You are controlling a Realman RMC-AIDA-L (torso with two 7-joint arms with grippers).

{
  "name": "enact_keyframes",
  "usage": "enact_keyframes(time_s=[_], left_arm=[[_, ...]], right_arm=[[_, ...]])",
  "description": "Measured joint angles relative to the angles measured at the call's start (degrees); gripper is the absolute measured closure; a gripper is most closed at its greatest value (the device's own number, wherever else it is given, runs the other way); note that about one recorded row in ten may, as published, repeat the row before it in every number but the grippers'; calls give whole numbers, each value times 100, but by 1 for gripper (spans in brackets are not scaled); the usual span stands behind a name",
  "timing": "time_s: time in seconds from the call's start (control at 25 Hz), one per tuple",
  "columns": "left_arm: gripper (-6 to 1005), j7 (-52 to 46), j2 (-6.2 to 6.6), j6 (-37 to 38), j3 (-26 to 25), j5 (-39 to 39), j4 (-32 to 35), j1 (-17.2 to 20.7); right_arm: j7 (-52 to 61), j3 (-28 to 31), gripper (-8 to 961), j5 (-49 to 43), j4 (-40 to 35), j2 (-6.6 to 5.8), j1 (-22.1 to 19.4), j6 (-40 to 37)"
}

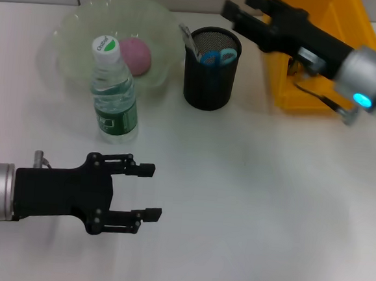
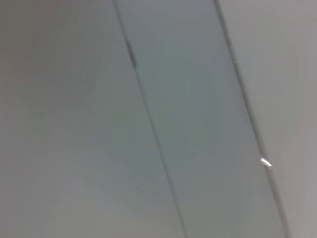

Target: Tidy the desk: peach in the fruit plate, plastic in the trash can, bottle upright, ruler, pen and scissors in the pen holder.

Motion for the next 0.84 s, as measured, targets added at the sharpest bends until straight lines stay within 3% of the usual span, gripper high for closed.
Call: enact_keyframes(time_s=[0.04, 0.08, 0.12, 0.16, 0.24, 0.32, 0.36, 0.4, 0.44, 0.48, 0.52, 0.84], left_arm=[[273, -55, 21, 42, -70, 2, -21, 9], [273, -55, 21, 42, -70, 2, -21, 9], [273, -77, 31, 66, -108, 1, -35, 11], [273, -86, 42, 77, -136, 4, -41, 18], [273, -85, 58, 90, -209, 19, -48, 30], [273, -78, 92, 72, -244, 45, -49, 8], [273, -82, 110, 58, -246, 47, -50, -16], [273, -82, 110, 58, -246, 47, -50, -16], [273, -98, 131, 29, -247, 55, -56, -42], [273, -98, 131, 29, -247, 55, -56, -42], [273, -98, 133, 9, -246, 58, -61, -47], [273, -120, 101, -14, -235, 62, -68, -23]], right_arm=[[447, -127, 331, -265, -706, -14, -686, -566], [447, -127, 319, -265, -706, -14, -686, -566], [848, -136, 306, -764, -1451, -22, -1407, -1216], [848, -136, 294, -764, -1451, -22, -1407, -1216], [1172, 85, 269, -1838, -2207, -80, -2206, -2324], [1165, 245, 269, -2184, -2260, -102, -2329, -2718], [973, 712, 270, -2869, -2212, -137, -2501, -3414], [973, 712, 270, -2869, -2212, -137, -2501, -3414], [635, 1283, 270, -3496, -2010, -146, -2588, -3921], [635, 1283, 270, -3496, -2010, -146, -2588, -3921], [269, 1659, 270, -3909, -1796, -146, -2633, -4188], [-183, 1821, 271, -4236, -1610, -114, -2702, -4222]])
